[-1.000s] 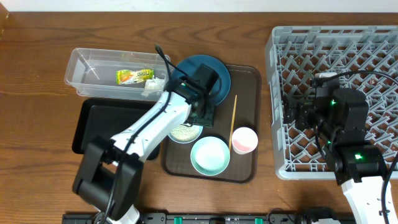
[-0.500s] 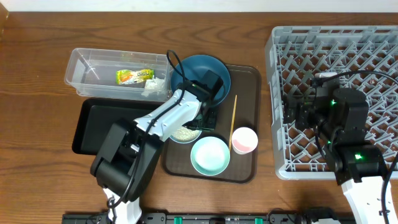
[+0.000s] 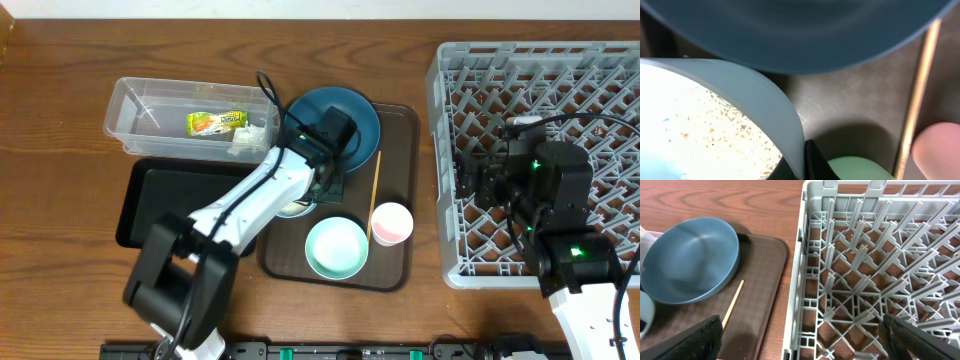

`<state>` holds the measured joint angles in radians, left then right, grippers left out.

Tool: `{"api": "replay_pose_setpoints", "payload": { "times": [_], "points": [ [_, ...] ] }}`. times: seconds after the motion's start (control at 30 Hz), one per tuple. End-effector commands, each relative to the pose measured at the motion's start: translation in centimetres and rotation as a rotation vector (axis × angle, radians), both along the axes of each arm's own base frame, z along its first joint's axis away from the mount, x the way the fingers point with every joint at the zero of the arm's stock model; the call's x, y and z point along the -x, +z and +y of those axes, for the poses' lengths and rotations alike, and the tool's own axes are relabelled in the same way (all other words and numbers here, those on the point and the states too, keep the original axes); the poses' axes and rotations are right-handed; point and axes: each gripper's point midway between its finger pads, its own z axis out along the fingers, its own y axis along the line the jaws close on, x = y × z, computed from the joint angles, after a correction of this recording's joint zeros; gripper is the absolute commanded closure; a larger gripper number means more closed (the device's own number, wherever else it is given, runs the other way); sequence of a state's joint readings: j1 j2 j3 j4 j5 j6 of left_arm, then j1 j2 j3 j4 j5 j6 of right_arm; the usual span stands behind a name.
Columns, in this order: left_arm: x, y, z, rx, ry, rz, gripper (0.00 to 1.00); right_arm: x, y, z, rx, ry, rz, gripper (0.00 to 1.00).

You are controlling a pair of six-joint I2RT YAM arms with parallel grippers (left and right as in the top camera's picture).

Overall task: Sort waste into correct bins and load items into the dishwasher rack
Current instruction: 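Tip the white bowl with the left gripper, pouring rice onto the black tray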

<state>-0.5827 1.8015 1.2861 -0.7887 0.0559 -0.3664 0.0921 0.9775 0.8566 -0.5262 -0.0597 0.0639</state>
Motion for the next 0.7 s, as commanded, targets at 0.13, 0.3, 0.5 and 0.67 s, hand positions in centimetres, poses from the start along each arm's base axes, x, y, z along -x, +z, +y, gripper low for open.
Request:
{"api": "replay_pose_setpoints", "payload": {
  "times": [0.13,0.3,0.5,0.67],
  "points": [
    [-0.7,5.7,1.5,0.059,0.032,-0.13,0.94,-0.3,0.9,0.0,-0.004,-0.001,-0.02,0.01],
    [-1.2,9.4,3.8,0.187,0.116,-0.165,0.94,-0.3,1.0,0.0,-0.004,-0.001,-0.02,0.01],
    [-1.8,12.6,5.9,0.474,0.082,-0.146,0.94,-0.2,0.9,0.0,-0.004,-0.001,-0.017,0.01],
    [-2.4,12.9,9.9,0.659,0.152,-0.132,0.94,-0.3,0.9,0.0,-0.004,-0.001,-0.018,0.01]
  ]
}}
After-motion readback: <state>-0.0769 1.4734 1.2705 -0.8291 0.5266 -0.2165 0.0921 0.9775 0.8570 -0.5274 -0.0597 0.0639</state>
